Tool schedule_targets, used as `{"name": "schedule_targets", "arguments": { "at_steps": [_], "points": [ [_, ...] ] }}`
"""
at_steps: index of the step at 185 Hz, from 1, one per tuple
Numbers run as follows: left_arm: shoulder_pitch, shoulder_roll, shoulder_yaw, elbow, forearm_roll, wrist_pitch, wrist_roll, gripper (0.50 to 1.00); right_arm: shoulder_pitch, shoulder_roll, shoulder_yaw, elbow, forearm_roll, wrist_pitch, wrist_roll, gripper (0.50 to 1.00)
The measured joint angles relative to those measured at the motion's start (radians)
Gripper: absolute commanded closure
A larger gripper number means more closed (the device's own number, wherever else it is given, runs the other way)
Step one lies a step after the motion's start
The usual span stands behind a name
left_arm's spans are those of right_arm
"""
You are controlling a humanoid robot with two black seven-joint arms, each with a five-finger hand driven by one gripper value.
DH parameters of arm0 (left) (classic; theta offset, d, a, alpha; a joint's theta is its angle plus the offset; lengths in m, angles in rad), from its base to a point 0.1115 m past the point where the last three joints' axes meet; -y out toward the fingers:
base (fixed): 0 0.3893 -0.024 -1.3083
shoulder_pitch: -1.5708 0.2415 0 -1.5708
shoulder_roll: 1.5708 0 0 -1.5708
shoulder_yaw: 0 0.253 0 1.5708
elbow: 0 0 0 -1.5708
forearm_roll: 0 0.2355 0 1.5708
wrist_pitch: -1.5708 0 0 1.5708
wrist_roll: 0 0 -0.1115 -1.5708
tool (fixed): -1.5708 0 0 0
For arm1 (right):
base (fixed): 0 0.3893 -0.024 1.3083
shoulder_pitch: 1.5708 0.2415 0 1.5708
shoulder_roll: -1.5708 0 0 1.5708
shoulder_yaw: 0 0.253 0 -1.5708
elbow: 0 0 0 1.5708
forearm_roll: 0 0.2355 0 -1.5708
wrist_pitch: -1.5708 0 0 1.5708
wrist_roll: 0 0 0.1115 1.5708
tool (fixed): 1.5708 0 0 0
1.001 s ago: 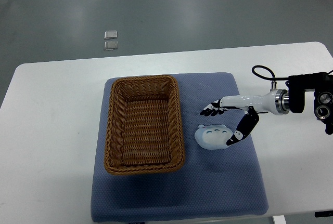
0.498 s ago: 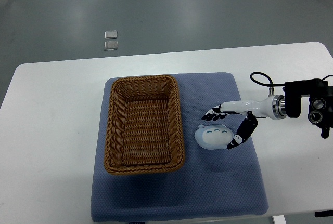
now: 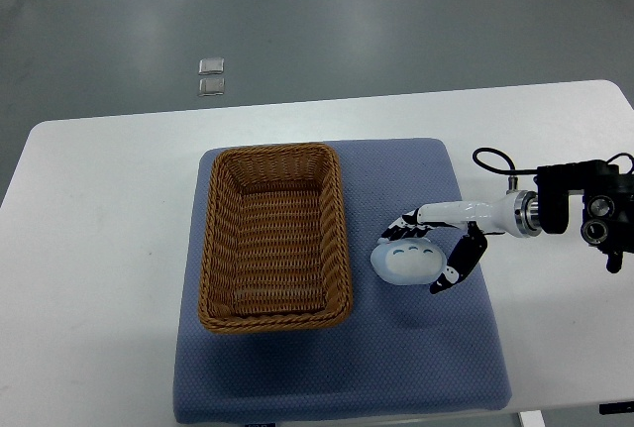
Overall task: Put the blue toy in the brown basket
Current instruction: 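Close the right hand fingers around the plush toy and lift it, then carry the toy over the wicker basket and release it inside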
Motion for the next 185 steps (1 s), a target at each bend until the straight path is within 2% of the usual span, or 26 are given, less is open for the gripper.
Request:
{"name": "schedule_targets", "arguments": {
  "at_steps": [12,28,35,41,69,77,78,138,162,185],
  "points": [
    [0.000,0.000,0.000,0.001,0.000,0.000,0.000,0.500,-0.004,0.005,0.002,-0.006,0.000,-0.002,0.001,0.626],
    [0.000,0.000,-0.001,0.002,0.000,0.000,0.000,0.500,-0.007,0.011,0.002,-0.017,-0.001,-0.004,0.003,0.724],
    [0.000,0.000,-0.001,0.002,0.000,0.000,0.000,0.500,-0.010,0.014,0.003,-0.020,-0.003,-0.006,0.004,0.797],
    [0.000,0.000,-0.001,0.002,0.000,0.000,0.000,0.500,-0.013,0.019,0.003,-0.023,-0.006,-0.008,0.005,0.838],
    [0.000,0.000,-0.003,0.002,0.000,0.000,0.000,0.500,-0.026,0.035,0.003,-0.033,-0.016,-0.023,0.044,0.934],
    [0.000,0.000,-0.003,0.002,0.000,0.000,0.000,0.500,-0.025,0.035,0.004,-0.039,-0.016,-0.029,0.059,0.981],
    [0.000,0.000,-0.003,0.002,0.000,0.000,0.000,0.500,-0.024,0.035,0.004,-0.040,-0.016,-0.031,0.062,0.999],
    [0.000,0.000,-0.004,0.004,0.000,0.000,0.000,0.500,0.157,-0.021,0.013,-0.039,0.009,-0.007,0.091,1.000],
    [0.000,0.000,-0.003,0.001,0.000,0.000,0.000,0.500,0.234,0.006,0.014,-0.037,0.052,-0.006,0.095,1.000],
    [0.000,0.000,-0.003,-0.001,0.000,0.000,0.000,0.500,0.294,0.085,-0.001,-0.054,0.092,-0.006,0.098,1.000]
  ]
}}
